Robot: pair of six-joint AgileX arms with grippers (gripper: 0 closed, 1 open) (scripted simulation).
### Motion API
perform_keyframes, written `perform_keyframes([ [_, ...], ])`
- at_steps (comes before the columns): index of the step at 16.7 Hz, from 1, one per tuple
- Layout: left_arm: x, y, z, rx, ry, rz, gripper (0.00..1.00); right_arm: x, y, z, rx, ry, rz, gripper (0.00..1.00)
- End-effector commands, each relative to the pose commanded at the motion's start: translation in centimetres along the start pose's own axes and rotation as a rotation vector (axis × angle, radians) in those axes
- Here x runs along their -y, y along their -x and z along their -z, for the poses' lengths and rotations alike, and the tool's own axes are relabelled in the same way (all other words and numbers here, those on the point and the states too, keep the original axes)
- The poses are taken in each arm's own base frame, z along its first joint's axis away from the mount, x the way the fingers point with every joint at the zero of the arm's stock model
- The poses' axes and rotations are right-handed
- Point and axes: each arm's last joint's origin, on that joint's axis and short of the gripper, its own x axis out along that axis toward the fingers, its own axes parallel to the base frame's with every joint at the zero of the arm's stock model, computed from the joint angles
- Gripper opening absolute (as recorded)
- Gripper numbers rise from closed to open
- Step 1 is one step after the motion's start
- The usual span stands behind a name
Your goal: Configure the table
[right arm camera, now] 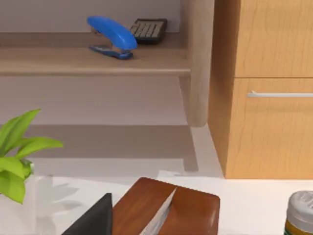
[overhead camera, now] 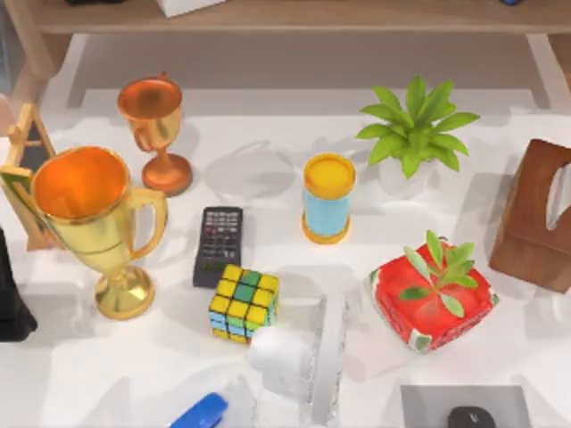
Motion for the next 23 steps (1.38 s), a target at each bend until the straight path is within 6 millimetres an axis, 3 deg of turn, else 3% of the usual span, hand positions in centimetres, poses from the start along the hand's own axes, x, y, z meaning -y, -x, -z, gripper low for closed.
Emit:
perform_keyframes([
  [2, 0.1, 0.0, -0.8, -0.001, -0.002, -0.003, 1.0, 0.0, 0.0, 0.0, 0.0, 0.0, 0.0, 1.0],
  [5, 0.3, -0.3, -4.0, -0.006, -0.005, -0.006, 1.0, 0.0, 0.0, 0.0, 0.0, 0.0, 0.0, 1.0],
  [10, 1.7, -3.4, -14.1, -0.008, -0.003, 0.0, 1.0, 0.0, 0.0, 0.0, 0.0, 0.0, 0.0, 1.0],
  [14, 4.6, -9.8, -22.7, -0.009, 0.005, 0.007, 1.0, 0.0, 0.0, 0.0, 0.0, 0.0, 0.0, 1.0],
  [17, 8.6, -16.0, -27.2, -0.009, 0.011, 0.01, 1.0, 0.0, 0.0, 0.0, 0.0, 0.0, 0.0, 1.0],
  [20, 13.5, -21.9, -29.1, -0.008, 0.014, 0.012, 1.0, 0.0, 0.0, 0.0, 0.0, 0.0, 0.0, 1.0],
  [23, 18.6, -26.5, -28.9, -0.007, 0.012, 0.014, 1.0, 0.0, 0.0, 0.0, 0.0, 0.0, 0.0, 1.0],
])
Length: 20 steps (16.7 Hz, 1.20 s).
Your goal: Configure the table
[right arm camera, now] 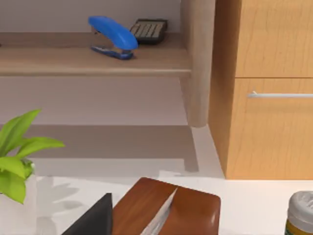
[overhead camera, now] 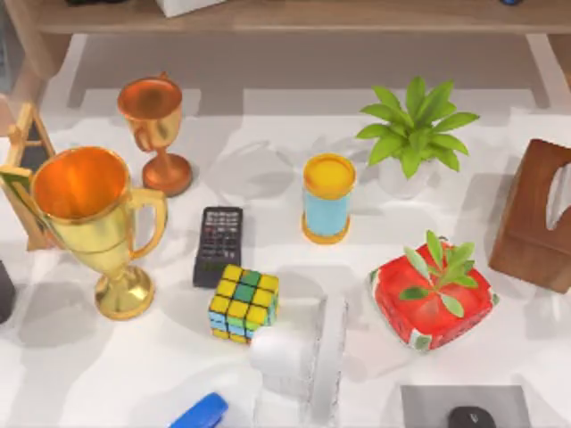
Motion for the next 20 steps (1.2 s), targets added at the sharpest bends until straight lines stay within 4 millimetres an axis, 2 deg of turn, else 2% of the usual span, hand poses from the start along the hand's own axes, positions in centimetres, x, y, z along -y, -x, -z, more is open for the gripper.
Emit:
perform_keyframes([
  [3, 4.0, -2.7, 1.0, 0.007, -0.001, 0.002, 1.0, 0.0, 0.0, 0.0, 0.0, 0.0, 0.0, 1.0],
  [6, 6.1, -3.8, 1.6, 0.015, 0.0, 0.003, 1.0, 0.0, 0.0, 0.0, 0.0, 0.0, 0.0, 1.0],
  [14, 6.4, -4.2, 1.7, 0.016, 0.0, 0.003, 1.0, 0.0, 0.0, 0.0, 0.0, 0.0, 0.0, 1.0],
  [20, 6.5, -5.8, 1.6, 0.018, 0.001, 0.003, 1.0, 0.0, 0.0, 0.0, 0.0, 0.0, 0.0, 1.0],
])
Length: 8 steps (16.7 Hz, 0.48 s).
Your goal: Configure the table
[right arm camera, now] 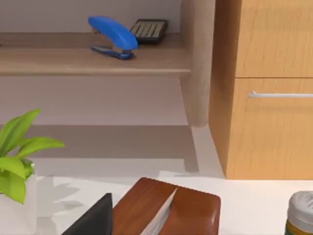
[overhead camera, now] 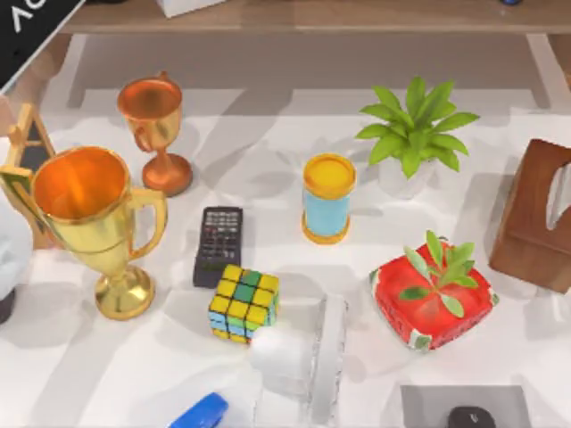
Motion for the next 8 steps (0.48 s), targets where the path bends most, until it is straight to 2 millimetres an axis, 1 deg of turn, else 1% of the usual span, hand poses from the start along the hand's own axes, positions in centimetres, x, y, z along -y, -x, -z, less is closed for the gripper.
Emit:
perform_keyframes([
  [4, 0.01, -0.13, 0.03, -0.001, 0.0, 0.0, 1.0, 0.0, 0.0, 0.0, 0.0, 0.0, 0.0, 1.0],
  [8, 0.01, -0.13, 0.03, -0.001, 0.0, 0.0, 0.7, 0.0, 0.0, 0.0, 0.0, 0.0, 0.0, 1.0],
])
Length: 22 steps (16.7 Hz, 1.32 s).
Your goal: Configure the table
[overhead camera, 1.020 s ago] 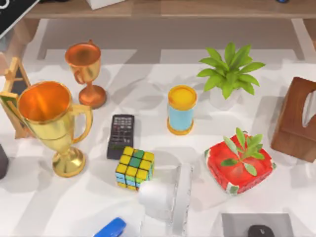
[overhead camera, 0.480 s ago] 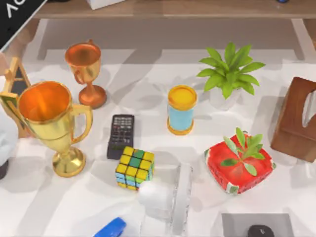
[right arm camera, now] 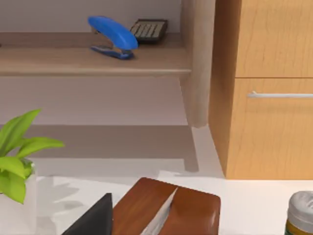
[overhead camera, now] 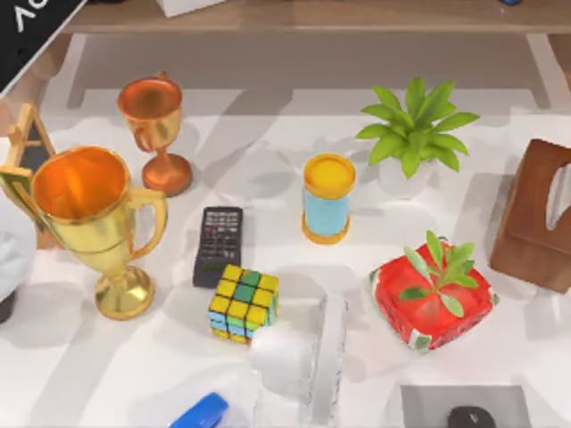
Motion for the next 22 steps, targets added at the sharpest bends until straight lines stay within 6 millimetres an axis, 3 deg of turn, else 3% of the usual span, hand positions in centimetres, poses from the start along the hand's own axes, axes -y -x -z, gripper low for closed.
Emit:
perform_keyframes([
  [9, 0.0, 0.0, 0.0, 0.0, 0.0, 0.0, 0.02, 0.0, 0.0, 0.0, 0.0, 0.0, 0.0, 1.0],
  [19, 0.2, 0.2, -0.1, 0.002, 0.0, 0.003, 0.0, 0.0, 0.0, 0.0, 0.0, 0.0, 0.0, 1.0],
  [22, 0.1, 1.6, -0.8, 0.005, 0.002, 0.002, 0.0, 0.0, 0.0, 0.0, 0.0, 0.0, 0.0, 1.0],
])
